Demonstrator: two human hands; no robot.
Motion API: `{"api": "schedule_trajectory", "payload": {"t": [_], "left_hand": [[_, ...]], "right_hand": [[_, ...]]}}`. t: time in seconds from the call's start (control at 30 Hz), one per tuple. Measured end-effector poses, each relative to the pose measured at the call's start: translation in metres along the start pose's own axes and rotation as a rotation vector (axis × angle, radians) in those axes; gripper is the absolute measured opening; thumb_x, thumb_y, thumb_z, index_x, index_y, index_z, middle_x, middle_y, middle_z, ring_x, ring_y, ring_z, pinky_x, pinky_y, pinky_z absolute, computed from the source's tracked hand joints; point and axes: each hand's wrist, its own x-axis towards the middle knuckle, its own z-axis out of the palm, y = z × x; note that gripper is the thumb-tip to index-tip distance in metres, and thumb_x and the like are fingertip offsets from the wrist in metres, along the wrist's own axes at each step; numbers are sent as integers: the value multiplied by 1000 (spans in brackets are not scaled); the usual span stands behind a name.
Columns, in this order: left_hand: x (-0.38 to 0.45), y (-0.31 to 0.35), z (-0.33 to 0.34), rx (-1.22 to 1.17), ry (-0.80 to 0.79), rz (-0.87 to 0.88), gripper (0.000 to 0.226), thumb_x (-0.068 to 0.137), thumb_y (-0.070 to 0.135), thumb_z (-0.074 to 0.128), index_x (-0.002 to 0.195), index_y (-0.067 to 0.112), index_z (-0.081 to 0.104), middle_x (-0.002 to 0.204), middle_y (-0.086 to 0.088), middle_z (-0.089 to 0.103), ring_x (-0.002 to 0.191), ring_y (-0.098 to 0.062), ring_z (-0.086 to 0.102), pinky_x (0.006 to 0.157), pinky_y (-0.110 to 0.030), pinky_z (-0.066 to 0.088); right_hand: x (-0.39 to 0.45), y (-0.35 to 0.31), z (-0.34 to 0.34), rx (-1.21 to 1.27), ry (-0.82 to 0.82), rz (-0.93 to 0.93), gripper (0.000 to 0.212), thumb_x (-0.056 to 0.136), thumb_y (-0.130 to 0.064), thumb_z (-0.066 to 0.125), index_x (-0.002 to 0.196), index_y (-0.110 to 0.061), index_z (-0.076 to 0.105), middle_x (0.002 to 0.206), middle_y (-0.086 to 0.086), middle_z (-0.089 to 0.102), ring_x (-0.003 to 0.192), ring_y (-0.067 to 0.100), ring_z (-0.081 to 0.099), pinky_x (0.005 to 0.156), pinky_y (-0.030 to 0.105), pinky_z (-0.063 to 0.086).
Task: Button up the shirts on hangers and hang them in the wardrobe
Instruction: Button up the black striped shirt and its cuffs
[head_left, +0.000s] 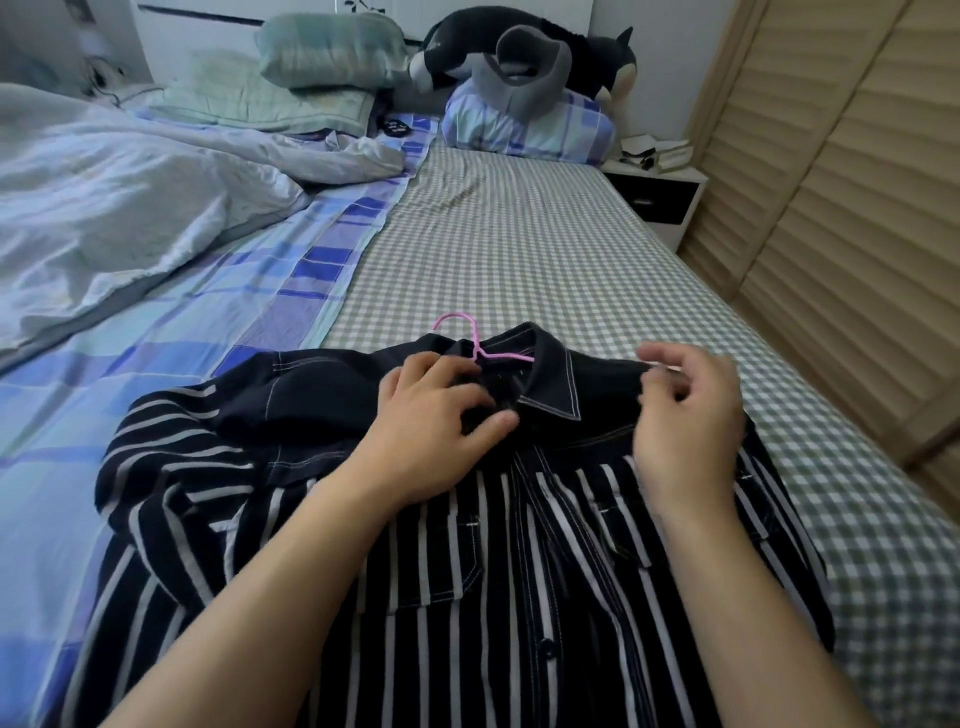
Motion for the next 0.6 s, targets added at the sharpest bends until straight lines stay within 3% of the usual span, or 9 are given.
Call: {"api": "schedule_trajectory", "payload": {"t": [0.1,0.17,0.2,0.27,0.33,0.4,0.47,0.53,0.6], "left_hand": [[0,-6,-5,-20,41,113,39,87,56,44,94,29,71,132,14,61,140,-16,39,119,-41,18],[0,1,-6,31,160,126,24,88,43,49,81,23,60,97,11,65,108,-14,59,112,-40,36],[0,4,-9,70,244,94,21,88,38,52,75,22,52,81,10,58,89,-16,59,101,-41,44],[2,2,-13,177,414,-27,23,89,34,64,76,18,52,75,4,53,79,-24,54,84,-43,46],[5,-7,-16,256,463,-128,25,88,37,71,88,14,60,86,-3,60,90,-31,53,82,-46,44],[8,-12,-16,221,472,-129,26,88,33,75,97,13,62,94,-6,59,95,-32,50,81,-47,45],[9,-11,-13,151,502,-67,24,87,25,76,105,12,64,104,-8,56,97,-30,48,83,-48,47],[10,-11,-11,108,549,-27,32,91,15,71,123,16,67,118,-11,54,105,-31,49,89,-48,48],[14,-17,-10,111,529,-32,48,96,17,63,143,26,58,138,-14,50,120,-34,47,100,-48,46]], "right_hand": [[34,-6,11,-75,-201,-51,29,104,-10,45,115,-23,68,115,-11,65,106,2,60,87,15,46],[71,7,36,-416,-479,-101,34,106,-18,43,135,-23,61,131,-3,64,122,14,56,99,28,47],[87,16,47,-626,-617,-113,37,107,-26,42,141,-23,56,140,1,60,129,22,52,106,35,44],[106,31,62,-919,-883,-104,37,107,-38,43,134,-19,59,138,8,61,121,27,56,100,39,45],[113,41,66,-961,-1070,-89,32,106,-40,48,113,-15,66,116,8,69,97,22,61,84,33,44],[118,44,65,-916,-1159,-118,25,104,-35,54,109,-16,68,105,1,68,93,19,61,82,31,45],[126,48,66,-904,-1093,-256,18,103,-30,56,108,-18,68,102,-3,62,98,21,62,83,33,47],[139,57,73,-865,-738,-484,18,103,-26,53,103,-13,66,97,1,55,95,28,58,77,38,47],[155,62,83,-775,-395,-571,15,101,-16,54,101,-7,67,90,5,48,89,29,52,66,36,38]]}}
